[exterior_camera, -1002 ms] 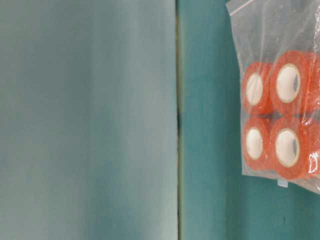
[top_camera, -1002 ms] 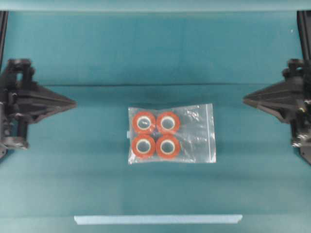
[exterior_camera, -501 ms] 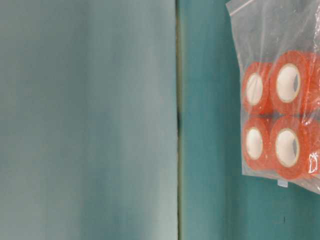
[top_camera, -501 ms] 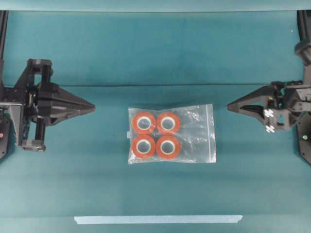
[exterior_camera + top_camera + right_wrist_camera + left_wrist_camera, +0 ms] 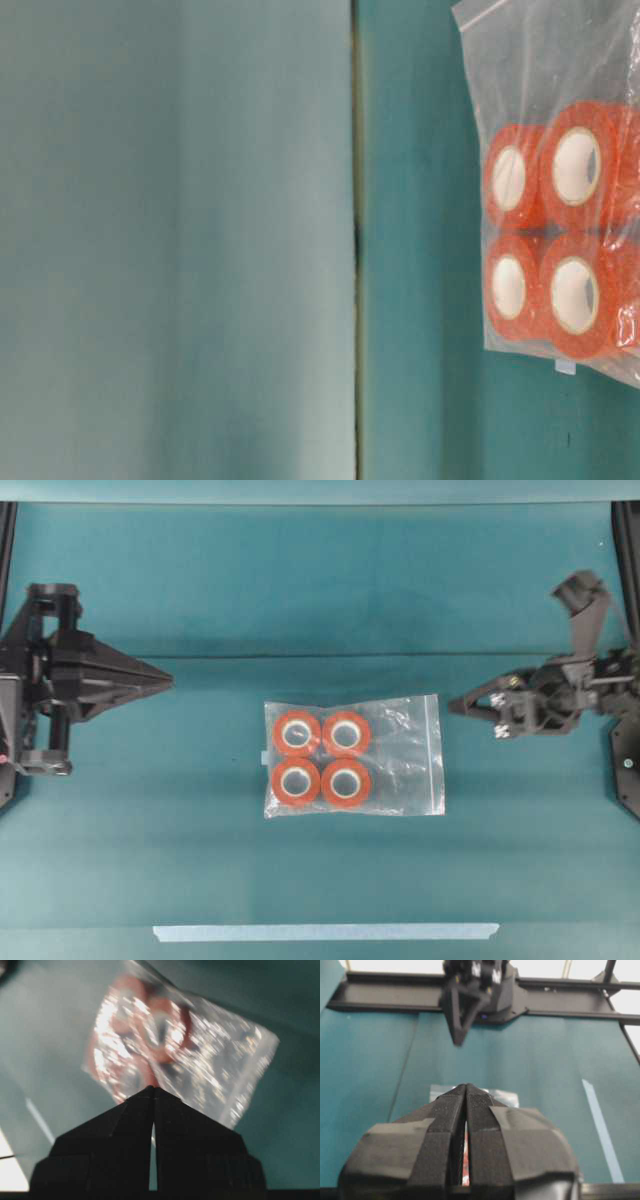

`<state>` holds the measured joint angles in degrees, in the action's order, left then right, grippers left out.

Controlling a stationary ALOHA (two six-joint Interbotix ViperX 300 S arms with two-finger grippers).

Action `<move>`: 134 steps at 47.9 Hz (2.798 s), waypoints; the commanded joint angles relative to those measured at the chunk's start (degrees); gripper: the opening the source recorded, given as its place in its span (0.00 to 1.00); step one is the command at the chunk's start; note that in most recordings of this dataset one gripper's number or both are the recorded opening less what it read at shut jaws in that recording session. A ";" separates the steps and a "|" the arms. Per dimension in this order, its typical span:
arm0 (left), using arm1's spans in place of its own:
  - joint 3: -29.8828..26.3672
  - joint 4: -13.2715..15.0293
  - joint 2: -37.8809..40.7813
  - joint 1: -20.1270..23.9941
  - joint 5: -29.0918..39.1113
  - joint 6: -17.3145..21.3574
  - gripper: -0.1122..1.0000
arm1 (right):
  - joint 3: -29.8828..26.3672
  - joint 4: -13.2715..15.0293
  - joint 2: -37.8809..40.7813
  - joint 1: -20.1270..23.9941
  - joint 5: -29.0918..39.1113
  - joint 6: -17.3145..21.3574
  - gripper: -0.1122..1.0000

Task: Hand over the clear zip bag and make it stand upright.
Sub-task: 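Move the right gripper to the right edge of the clear zip bag, then close the right gripper on the bag's right edge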

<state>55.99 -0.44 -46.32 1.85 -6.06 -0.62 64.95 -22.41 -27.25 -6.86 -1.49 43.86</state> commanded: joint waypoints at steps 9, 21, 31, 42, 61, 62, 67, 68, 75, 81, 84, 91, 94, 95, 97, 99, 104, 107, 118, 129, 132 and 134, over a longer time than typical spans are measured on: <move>-1.76 -0.09 -0.62 -0.18 1.05 -0.18 0.10 | -0.97 -1.58 3.87 2.29 -0.18 15.03 0.26; -2.11 -0.09 1.14 -0.09 0.70 -0.18 0.10 | 0.35 -1.67 3.78 3.16 1.23 19.16 0.85; -2.72 -0.09 2.81 -0.09 0.70 -0.26 0.10 | 1.67 -0.88 5.89 4.04 1.23 18.90 0.92; -4.13 -0.09 4.75 0.00 0.62 -0.26 0.10 | 1.41 0.18 13.54 6.24 -5.62 18.37 0.92; -4.31 -0.09 4.66 0.09 0.62 -0.62 0.10 | -2.55 -0.53 23.91 8.26 -14.85 20.39 0.92; -4.31 -0.09 4.66 0.09 0.62 -0.62 0.10 | -2.72 -0.53 24.17 8.35 -15.21 20.39 0.92; -4.31 -0.09 4.75 0.18 0.88 -0.35 0.10 | -3.96 -0.53 25.31 8.26 -16.61 20.30 0.92; -4.31 -0.09 4.75 0.26 0.88 -0.35 0.10 | -4.31 -0.53 25.66 8.26 -16.79 20.30 0.92; -4.31 -0.09 4.83 0.62 0.97 -0.35 0.10 | -5.36 -0.53 26.72 8.35 -16.96 20.30 0.91; -4.13 -0.09 4.57 0.79 1.05 -0.35 0.10 | -5.27 -0.62 27.07 8.26 -17.23 20.30 0.91; -4.13 -0.18 4.48 0.79 1.05 -0.35 0.10 | -5.19 -0.70 27.07 8.35 -16.79 20.39 0.90; -4.04 -0.09 4.48 0.79 1.05 -0.35 0.10 | -5.27 -1.85 26.98 8.09 -13.97 20.48 0.81; -4.04 -0.09 4.48 0.79 1.05 -0.35 0.10 | -5.27 -1.93 27.07 7.82 -12.30 20.30 0.71; -4.04 -0.09 4.48 0.79 1.05 -0.35 0.10 | -5.19 -1.93 26.98 7.82 -12.13 20.30 0.67; -4.04 -0.09 4.48 0.79 1.05 -0.35 0.10 | -5.10 -1.93 26.98 7.73 -11.51 20.30 0.57; -4.04 -0.09 4.48 0.79 1.05 -0.35 0.10 | -5.01 -1.85 26.89 7.73 -11.34 20.21 0.46; -3.87 -0.18 4.48 0.88 1.05 -0.35 0.10 | -4.66 -1.85 26.63 7.38 -11.34 20.04 0.21; -3.60 -0.09 4.48 0.79 1.05 -0.62 0.10 | -4.57 -1.76 26.63 7.03 -11.34 19.69 0.12; -3.16 -0.18 4.39 0.79 1.05 -0.79 0.10 | -5.01 -0.79 25.05 6.24 -9.84 16.96 0.10; -2.90 -0.09 4.22 0.79 1.05 -0.70 0.10 | -6.94 -0.79 22.06 3.96 -4.48 11.25 0.10; -2.90 -0.09 4.22 0.88 1.05 -0.70 0.10 | -7.73 -0.79 21.36 3.34 -2.46 9.49 0.10; -2.81 -0.09 4.22 0.79 1.05 -0.70 0.10 | -8.26 -0.70 20.74 2.99 -1.14 8.17 0.10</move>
<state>53.79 -0.53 -41.92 2.64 -4.75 -1.41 58.27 -23.29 -4.83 -3.08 -4.57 54.40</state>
